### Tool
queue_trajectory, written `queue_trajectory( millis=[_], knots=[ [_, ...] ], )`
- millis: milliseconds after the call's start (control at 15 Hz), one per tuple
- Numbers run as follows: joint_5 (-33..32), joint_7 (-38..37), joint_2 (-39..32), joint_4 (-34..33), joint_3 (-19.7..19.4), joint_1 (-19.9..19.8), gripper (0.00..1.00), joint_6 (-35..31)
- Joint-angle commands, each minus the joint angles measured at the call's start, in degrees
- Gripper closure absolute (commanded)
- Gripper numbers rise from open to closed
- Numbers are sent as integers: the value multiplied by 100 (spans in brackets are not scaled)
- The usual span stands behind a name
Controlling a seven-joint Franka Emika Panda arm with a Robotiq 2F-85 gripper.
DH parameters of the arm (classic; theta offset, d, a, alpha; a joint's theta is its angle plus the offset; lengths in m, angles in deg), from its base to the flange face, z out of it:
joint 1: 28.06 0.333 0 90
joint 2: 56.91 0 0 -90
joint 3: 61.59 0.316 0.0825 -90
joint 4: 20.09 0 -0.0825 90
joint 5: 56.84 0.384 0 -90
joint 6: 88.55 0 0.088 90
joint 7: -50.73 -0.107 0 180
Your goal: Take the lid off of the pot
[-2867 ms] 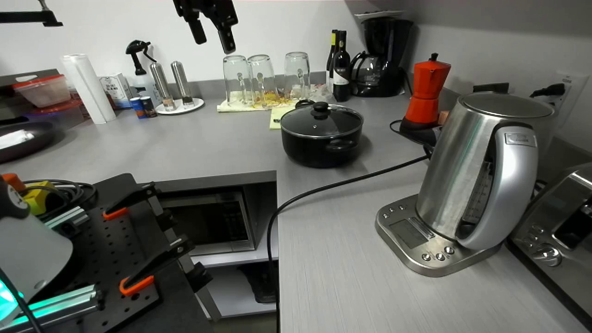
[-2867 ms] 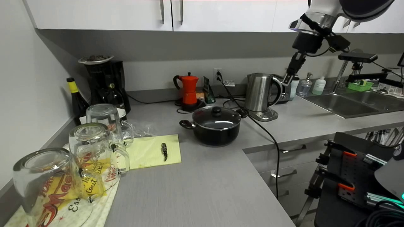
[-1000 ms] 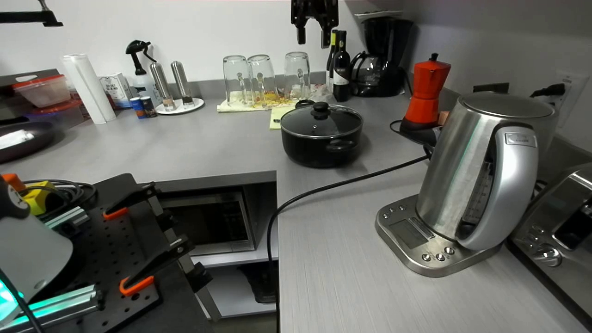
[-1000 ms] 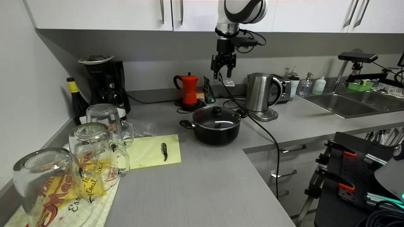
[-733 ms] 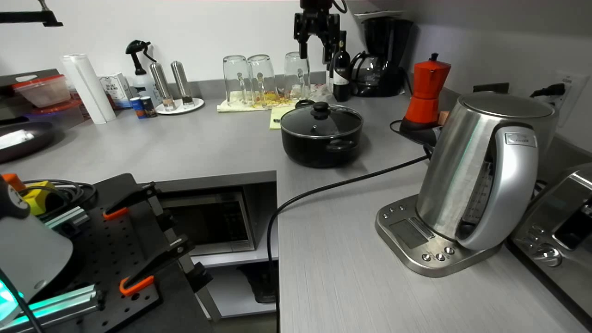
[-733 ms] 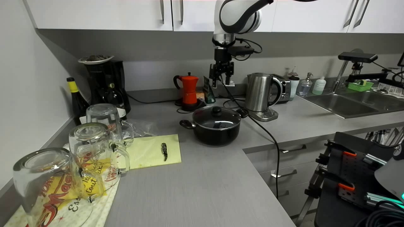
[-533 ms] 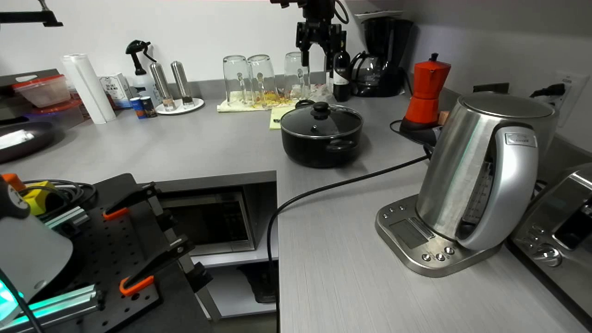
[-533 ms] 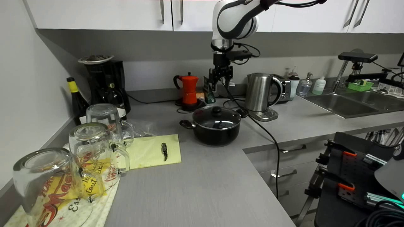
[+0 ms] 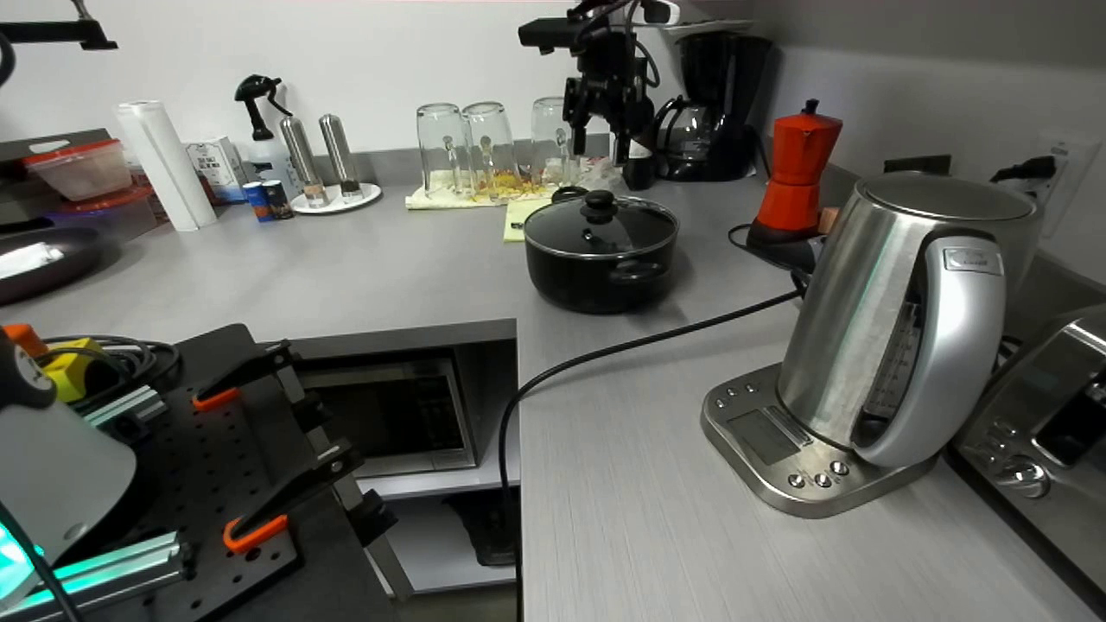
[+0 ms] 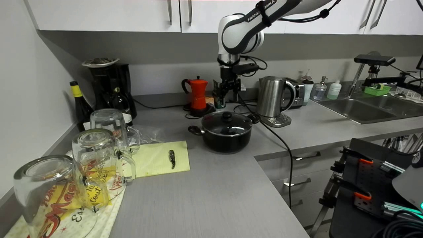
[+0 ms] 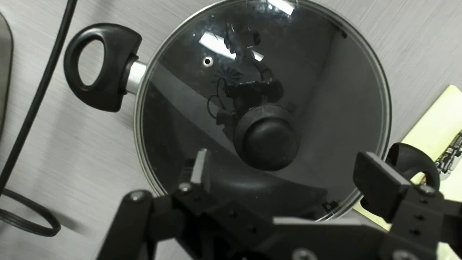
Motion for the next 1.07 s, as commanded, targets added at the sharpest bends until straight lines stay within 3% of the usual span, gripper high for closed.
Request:
queue_trajectory(
  millis=[0,467,1000],
  knots=[
    [-136,-139,-440,-533,-18,12,0,206],
    [-126,-153,-930,-945,-45,21,0,274],
    [-103,-162,-1017,-907,-33,30,0,332]
  ],
)
